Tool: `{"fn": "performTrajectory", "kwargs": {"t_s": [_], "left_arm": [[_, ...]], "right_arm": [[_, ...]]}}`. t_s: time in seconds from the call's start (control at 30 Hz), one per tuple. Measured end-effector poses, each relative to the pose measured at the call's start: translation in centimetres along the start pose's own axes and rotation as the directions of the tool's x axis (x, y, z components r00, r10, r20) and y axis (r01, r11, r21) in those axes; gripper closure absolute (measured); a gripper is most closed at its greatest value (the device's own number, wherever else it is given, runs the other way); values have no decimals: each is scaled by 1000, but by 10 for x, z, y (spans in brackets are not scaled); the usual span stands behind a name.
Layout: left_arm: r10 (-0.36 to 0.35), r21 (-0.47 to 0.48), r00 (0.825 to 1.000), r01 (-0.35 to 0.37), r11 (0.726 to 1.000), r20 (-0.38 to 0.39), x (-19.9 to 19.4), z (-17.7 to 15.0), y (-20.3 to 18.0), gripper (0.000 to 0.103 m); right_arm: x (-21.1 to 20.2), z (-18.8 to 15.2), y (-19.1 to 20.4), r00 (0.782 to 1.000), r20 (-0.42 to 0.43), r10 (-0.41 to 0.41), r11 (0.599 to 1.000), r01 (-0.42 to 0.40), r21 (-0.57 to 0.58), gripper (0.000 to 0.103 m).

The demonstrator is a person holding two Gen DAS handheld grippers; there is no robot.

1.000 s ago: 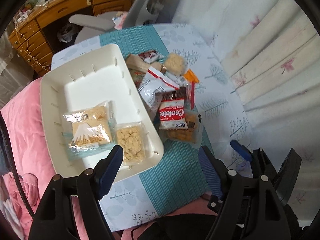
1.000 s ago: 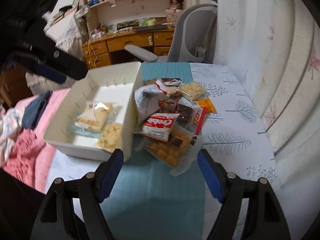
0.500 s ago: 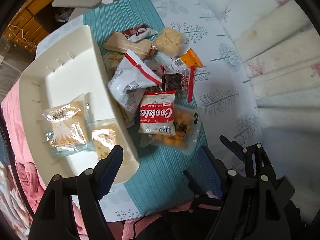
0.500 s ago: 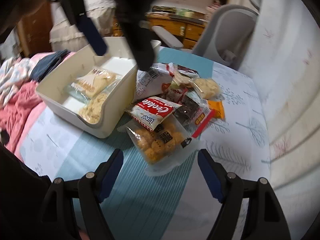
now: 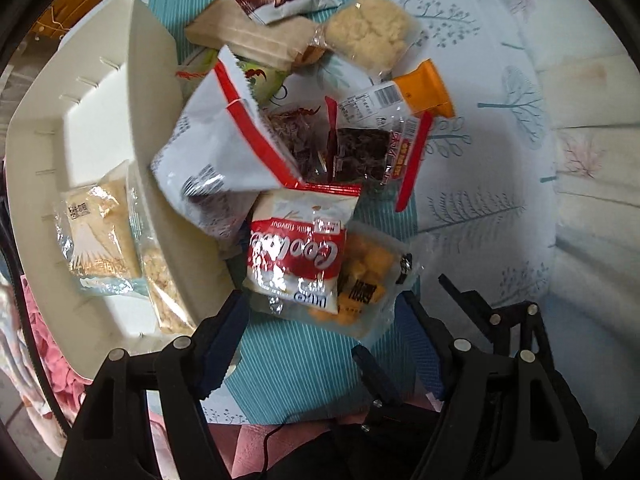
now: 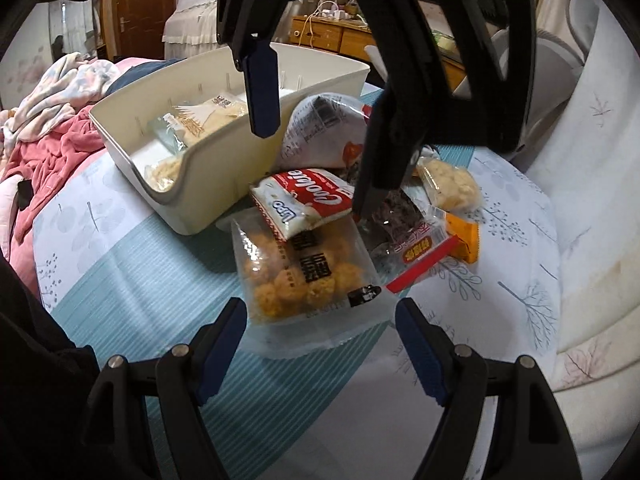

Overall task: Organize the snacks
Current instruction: 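Reach the right tool to the yellow puff pack and grasp it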

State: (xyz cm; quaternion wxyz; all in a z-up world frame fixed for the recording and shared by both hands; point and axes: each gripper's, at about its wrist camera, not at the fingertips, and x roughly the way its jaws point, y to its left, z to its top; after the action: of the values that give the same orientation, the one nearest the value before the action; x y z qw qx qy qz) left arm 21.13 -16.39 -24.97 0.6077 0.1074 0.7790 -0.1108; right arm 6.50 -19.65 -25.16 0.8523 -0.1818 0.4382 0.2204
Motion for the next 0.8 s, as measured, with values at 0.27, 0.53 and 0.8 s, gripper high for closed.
{"fn": "performTrajectory", "kwargs": {"t_s": [0.27, 0.53, 0.8], "left_arm": [[96, -19, 995, -97, 995, -38, 21, 24, -6, 34], [80, -73, 993, -86, 994, -89, 44, 32, 7, 46], [32, -114, 997, -40, 993, -71, 54, 31, 20, 51]], "right_arm": [[13, 4, -12, 998, 30, 48, 999, -48, -8, 26], [29, 10, -16, 990, 36, 133, 991, -133, 2, 26], [40, 16, -18, 980, 36, 193, 981, -193, -8, 21]]}}
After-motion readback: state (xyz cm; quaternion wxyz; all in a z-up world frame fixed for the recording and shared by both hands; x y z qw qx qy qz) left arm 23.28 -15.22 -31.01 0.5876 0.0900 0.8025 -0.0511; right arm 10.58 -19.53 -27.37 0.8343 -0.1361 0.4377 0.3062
